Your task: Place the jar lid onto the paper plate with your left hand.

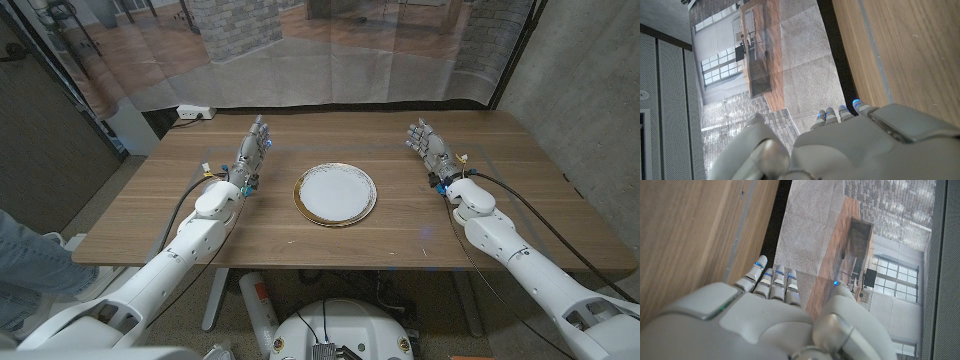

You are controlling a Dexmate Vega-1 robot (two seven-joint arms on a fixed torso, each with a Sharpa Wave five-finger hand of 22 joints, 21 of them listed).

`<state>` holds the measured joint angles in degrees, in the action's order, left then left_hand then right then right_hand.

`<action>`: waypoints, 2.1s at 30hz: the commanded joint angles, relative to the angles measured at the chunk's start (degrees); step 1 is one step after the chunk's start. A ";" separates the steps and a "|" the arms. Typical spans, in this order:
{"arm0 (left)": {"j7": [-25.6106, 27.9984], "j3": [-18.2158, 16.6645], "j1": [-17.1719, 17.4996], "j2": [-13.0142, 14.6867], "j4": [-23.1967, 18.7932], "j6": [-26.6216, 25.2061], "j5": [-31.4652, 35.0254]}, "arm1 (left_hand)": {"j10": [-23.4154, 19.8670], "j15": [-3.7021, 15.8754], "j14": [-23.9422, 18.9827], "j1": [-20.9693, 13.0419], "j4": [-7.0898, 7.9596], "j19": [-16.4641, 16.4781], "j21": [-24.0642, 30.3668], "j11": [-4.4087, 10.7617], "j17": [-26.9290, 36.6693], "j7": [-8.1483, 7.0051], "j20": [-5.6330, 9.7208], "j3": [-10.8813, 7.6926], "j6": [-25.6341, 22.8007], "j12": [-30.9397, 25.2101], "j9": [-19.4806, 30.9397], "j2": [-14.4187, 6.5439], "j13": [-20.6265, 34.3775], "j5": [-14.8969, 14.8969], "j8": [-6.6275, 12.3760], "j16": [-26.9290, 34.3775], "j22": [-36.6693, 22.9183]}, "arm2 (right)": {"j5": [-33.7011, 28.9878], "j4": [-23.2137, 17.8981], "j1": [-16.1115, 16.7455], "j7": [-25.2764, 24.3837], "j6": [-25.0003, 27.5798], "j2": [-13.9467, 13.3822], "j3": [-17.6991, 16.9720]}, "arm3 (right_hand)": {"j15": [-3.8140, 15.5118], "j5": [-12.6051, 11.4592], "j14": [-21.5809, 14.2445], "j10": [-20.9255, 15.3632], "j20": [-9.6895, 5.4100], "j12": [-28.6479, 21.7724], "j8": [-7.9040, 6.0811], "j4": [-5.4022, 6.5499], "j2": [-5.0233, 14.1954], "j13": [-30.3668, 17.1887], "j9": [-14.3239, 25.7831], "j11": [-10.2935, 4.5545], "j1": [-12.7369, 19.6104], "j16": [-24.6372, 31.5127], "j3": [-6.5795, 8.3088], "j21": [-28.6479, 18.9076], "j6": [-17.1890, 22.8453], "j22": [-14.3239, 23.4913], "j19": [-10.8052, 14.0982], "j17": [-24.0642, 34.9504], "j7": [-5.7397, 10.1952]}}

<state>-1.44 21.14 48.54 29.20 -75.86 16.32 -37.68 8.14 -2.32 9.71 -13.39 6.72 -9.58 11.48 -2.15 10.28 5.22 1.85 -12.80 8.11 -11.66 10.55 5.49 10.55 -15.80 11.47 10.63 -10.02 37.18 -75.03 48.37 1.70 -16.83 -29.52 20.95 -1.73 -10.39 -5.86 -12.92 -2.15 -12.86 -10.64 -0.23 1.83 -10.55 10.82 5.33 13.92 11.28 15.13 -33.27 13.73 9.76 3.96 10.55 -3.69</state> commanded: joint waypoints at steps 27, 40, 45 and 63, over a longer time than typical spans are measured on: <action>2.23 -0.33 1.96 1.48 -5.06 0.25 1.77 | -2.94 0.20 0.67 -2.22 -0.73 -3.70 0.52 0.70 0.03 -0.40 0.17 -0.80 -2.75 -1.29 0.14 -1.92 0.14 -0.39 1.11 0.86 -0.33 | -0.22 -1.62 1.97 -0.85 -0.70 -1.20 -0.76 | -0.18 -0.20 -0.29 0.02 -0.62 0.12 -0.52 -0.24 0.20 -0.16 0.17 -0.05 0.59 0.01 0.43 0.50 0.37 0.19 0.31 0.10 0.29; 4.58 -0.41 3.14 2.91 -7.21 0.71 4.65 | -3.29 0.36 0.26 -2.98 -1.07 -3.61 0.47 0.71 0.00 -0.68 0.01 -1.11 -3.20 -1.25 0.14 -2.59 0.15 -0.34 1.10 0.78 -0.33 | -0.14 -1.01 1.93 -0.79 -1.26 -1.08 -0.99 | -0.07 -0.20 -0.25 0.15 -0.67 0.21 -0.56 -0.43 0.30 -0.17 0.17 -0.13 0.75 -0.06 0.47 0.85 0.43 0.20 0.38 0.08 0.32; 4.90 -0.85 3.99 3.40 -8.13 1.45 4.98 | -3.47 0.43 0.12 -3.28 -1.21 -3.57 0.45 0.91 0.00 -0.85 -0.08 -1.22 -3.28 -1.25 0.15 -2.82 0.16 -0.30 1.05 0.73 -0.34 | -0.14 -1.15 2.04 -0.94 -1.57 -1.19 -1.25 | -0.02 -0.19 -0.26 0.16 -0.64 0.23 -0.58 -0.47 0.31 -0.17 0.17 -0.21 0.76 -0.07 0.46 0.98 0.47 0.20 0.41 0.08 0.37; 6.39 -2.66 8.00 6.71 -13.35 1.40 6.20 | -4.44 0.57 -0.70 -4.11 -1.63 -3.43 0.40 0.91 -0.01 -0.93 -0.33 -1.41 -4.45 -1.36 0.16 -3.34 0.17 -0.09 1.21 0.73 -0.36 | -0.38 -1.54 1.96 -0.68 -1.07 -2.09 -1.38 | 0.00 -0.16 -0.25 0.12 -0.65 0.24 -0.58 -0.54 0.33 -0.18 0.17 -0.21 0.73 -0.08 0.41 1.29 0.45 0.21 0.49 0.10 0.40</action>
<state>3.72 19.54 54.29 34.13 -86.51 17.58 -32.55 3.92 -1.88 9.27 -16.71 5.42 -9.56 11.47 -1.23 10.13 4.31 1.84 -14.09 4.06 -12.76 10.52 2.17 10.52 -15.80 12.36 11.05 -10.26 36.89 -76.50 50.40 0.85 -18.10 -31.31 19.72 -1.72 -10.38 -5.85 -12.69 -2.15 -12.86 -11.09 -0.48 2.05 -10.53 10.79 5.12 14.14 11.27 15.35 -32.37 14.02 9.73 3.94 10.53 -3.38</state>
